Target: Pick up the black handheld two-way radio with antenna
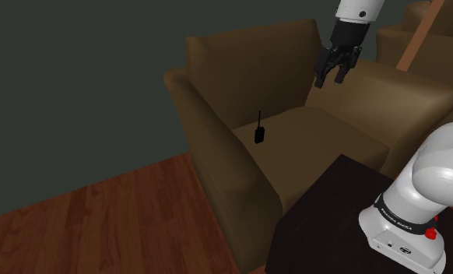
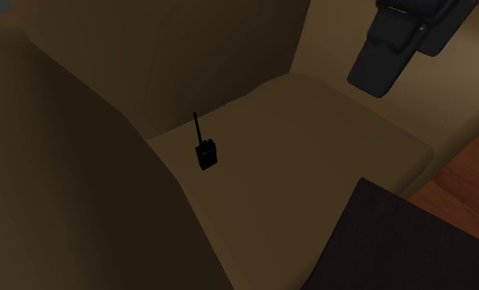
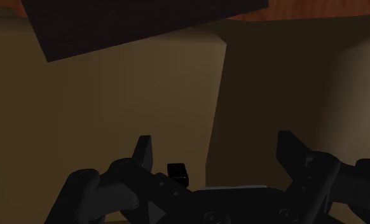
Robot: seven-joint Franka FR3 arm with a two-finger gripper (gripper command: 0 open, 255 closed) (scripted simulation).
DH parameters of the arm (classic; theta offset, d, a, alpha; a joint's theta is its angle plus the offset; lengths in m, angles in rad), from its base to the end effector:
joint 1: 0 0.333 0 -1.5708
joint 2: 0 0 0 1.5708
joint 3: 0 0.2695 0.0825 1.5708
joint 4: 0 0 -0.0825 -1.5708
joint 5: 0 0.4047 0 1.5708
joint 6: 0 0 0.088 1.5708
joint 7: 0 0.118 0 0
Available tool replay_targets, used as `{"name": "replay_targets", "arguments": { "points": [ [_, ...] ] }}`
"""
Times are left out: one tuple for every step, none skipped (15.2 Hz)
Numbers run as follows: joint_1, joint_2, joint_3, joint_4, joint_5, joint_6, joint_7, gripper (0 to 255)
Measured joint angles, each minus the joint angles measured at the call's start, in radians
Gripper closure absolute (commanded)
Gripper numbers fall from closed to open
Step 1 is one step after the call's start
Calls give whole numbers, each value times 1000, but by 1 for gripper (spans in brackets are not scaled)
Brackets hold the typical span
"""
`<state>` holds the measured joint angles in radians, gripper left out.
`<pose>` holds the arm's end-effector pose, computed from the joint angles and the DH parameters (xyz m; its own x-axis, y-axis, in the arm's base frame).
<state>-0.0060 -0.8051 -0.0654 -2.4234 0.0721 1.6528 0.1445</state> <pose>0.3628 -0.0199 0.5276 0.9795 -0.2009 0.0154 -0.1976 -0.9726 -0.1224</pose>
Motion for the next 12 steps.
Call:
{"name": "replay_targets", "arguments": {
  "points": [
    [0,0,0,0,0,0,0,0],
    [-2,9,4,-4,5,11,13,0],
    [-6,34,8,-7,13,35,31,0],
    [-10,58,13,-16,22,65,52,0],
    [-15,95,17,-12,32,95,74,0],
    [-19,121,22,-14,41,120,97,0],
    [-25,153,23,-18,50,152,117,0],
    [-28,194,29,-10,61,181,142,0],
    [-32,219,34,-14,71,207,166,0],
    [-34,257,39,-7,82,235,190,0],
    [-40,298,39,3,90,263,208,0],
    [-44,341,39,12,99,294,226,0]
  ]
}}
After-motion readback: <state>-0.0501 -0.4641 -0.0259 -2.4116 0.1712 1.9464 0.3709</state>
